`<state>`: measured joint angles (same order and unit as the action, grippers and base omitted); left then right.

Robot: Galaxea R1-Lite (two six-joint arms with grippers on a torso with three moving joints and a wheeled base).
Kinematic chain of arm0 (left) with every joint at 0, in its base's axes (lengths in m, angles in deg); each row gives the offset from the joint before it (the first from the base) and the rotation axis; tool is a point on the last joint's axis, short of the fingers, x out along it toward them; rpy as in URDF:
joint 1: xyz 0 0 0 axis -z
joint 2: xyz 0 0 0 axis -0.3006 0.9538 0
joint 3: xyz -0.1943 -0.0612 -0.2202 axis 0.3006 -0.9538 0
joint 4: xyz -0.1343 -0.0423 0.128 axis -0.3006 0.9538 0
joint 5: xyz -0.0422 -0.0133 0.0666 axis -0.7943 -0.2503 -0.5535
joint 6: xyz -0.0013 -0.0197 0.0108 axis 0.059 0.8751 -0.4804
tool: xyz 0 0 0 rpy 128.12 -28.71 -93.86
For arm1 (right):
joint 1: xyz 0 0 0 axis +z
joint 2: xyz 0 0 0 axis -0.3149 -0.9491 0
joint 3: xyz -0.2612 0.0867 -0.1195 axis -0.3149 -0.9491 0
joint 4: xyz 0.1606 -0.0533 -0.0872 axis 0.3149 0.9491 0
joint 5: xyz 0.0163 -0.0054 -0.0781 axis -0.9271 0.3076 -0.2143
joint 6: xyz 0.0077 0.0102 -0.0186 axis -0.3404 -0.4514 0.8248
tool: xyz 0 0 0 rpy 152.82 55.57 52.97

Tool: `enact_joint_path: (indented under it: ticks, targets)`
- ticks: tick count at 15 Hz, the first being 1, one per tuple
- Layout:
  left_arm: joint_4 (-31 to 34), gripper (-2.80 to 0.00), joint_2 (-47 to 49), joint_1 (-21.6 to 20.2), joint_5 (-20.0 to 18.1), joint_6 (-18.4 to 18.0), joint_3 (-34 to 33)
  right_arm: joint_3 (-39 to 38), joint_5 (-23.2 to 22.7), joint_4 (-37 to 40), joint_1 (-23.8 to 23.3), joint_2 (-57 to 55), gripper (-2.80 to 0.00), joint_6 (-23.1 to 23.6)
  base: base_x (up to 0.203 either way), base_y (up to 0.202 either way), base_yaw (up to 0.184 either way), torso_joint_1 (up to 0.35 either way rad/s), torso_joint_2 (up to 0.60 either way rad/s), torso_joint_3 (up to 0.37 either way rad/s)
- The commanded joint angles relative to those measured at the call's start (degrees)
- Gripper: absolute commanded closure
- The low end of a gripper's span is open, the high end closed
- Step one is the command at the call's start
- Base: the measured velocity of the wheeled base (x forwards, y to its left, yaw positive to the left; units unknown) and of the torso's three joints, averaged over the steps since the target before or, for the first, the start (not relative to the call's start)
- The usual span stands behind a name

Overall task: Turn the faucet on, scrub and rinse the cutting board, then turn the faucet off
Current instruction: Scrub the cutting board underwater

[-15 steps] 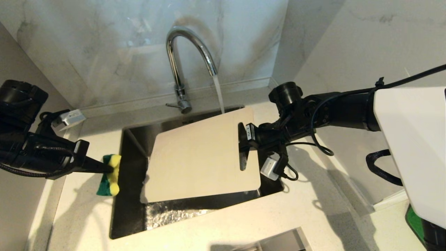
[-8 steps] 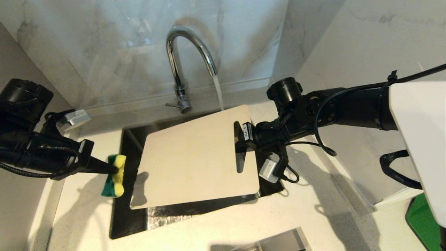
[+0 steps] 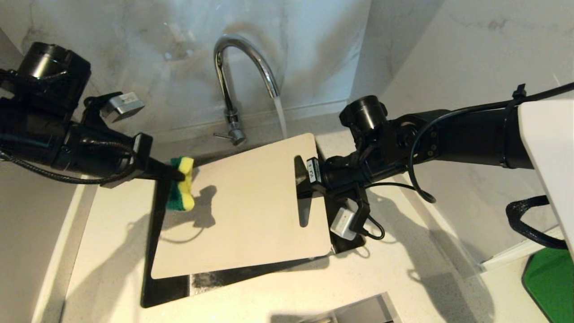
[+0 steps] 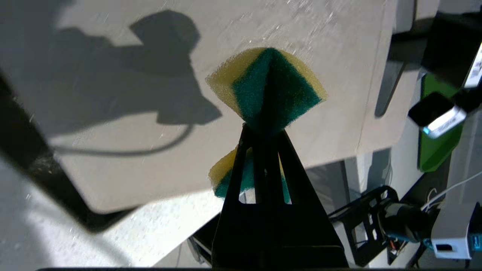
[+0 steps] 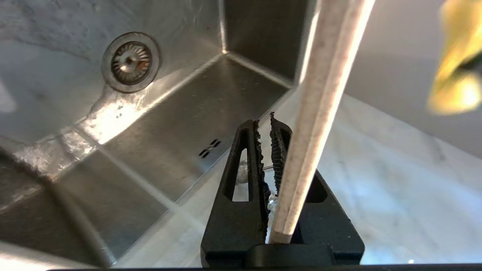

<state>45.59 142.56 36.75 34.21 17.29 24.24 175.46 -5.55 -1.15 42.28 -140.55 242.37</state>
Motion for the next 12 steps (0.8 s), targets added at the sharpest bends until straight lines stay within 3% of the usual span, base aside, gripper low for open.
enact_joint_path:
  ticks: [1,5,8,12]
  targets:
    - [0.48,0.00,6.00,3.58,1.54,0.66,6.15,-0.41,-0.17,0.17,0.87,1.22,0.00,0.87,0.000,0.000,0.000,0.000,0.00,0.000]
    - [3.02,0.00,12.19,7.91,2.85,2.68,14.67,-0.95,-0.12,0.17,1.69,1.73,0.00,0.87,0.000,0.000,0.000,0.000,0.00,0.000]
    - [3.31,0.00,16.87,9.80,6.08,3.34,18.92,-1.24,-0.19,0.17,1.66,2.55,0.00,0.87,0.000,0.000,0.000,0.000,0.00,0.000]
    - [3.28,0.00,19.64,10.16,6.59,3.55,19.60,-2.23,-0.21,-0.09,1.65,2.82,0.00,0.87,0.000,0.000,0.000,0.000,0.00,0.000]
